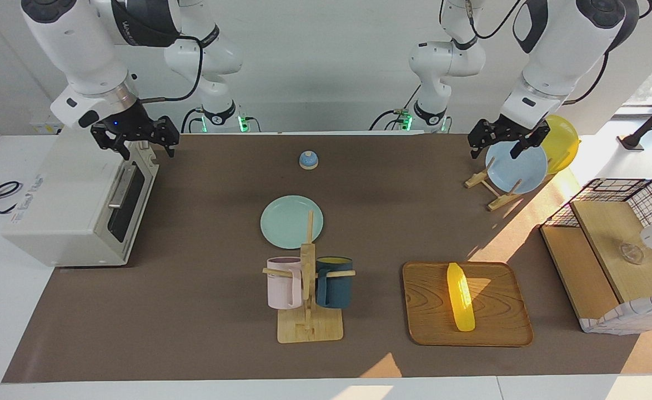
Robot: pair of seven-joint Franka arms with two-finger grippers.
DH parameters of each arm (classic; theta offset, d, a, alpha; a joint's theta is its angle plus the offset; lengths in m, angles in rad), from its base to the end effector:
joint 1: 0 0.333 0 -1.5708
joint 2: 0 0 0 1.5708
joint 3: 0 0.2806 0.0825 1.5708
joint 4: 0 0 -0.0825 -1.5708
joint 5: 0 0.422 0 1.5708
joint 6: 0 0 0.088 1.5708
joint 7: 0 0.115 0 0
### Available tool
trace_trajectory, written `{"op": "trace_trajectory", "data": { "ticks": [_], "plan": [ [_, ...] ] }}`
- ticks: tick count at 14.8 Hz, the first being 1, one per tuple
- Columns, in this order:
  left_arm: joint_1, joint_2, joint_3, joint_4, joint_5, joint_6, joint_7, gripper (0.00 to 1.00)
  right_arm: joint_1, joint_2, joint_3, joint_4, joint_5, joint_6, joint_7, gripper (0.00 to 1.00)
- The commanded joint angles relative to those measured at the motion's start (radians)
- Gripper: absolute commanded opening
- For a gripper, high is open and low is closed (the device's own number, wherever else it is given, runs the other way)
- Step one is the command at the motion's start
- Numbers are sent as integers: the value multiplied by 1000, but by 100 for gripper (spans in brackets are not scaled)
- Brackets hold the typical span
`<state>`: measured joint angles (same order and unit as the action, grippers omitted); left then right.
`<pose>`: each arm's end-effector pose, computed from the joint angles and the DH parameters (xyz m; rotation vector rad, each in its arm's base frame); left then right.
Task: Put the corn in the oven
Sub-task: 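Reach the left gripper to the yellow corn and grasp it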
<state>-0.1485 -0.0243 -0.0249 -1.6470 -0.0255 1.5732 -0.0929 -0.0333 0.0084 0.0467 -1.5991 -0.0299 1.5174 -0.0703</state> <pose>0.5743 -0.1037 0.5568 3.1200 -0.1245 -0.0818 0.5869 0.0042 0.5575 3.1087 0.1298 -0.1415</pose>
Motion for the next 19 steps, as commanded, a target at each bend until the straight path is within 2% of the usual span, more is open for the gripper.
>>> {"op": "trace_trajectory", "data": {
  "ticks": [1,7,11,14,16,17,19],
  "plan": [
    [0,-17,0,-11,10,11,12,100,-7,2,8,5,-7,14,14,100],
    [6,-19,0,-13,4,41,5,100,-7,-1,8,-2,-13,13,14,100],
    [4,-11,0,-16,-2,99,-1,100,-8,-25,8,-50,-12,20,12,100],
    [3,90,0,54,-4,111,-1,100,-11,-28,8,-61,-7,26,6,100],
    [4,219,0,136,-4,116,1,100,-13,-44,8,-97,-7,66,0,8],
    [6,301,0,197,-4,137,10,100,-14,-50,8,-113,-7,67,4,0],
    [3,404,0,251,1,200,13,100,-51,-67,7,-156,-7,84,3,0]
  ]
}}
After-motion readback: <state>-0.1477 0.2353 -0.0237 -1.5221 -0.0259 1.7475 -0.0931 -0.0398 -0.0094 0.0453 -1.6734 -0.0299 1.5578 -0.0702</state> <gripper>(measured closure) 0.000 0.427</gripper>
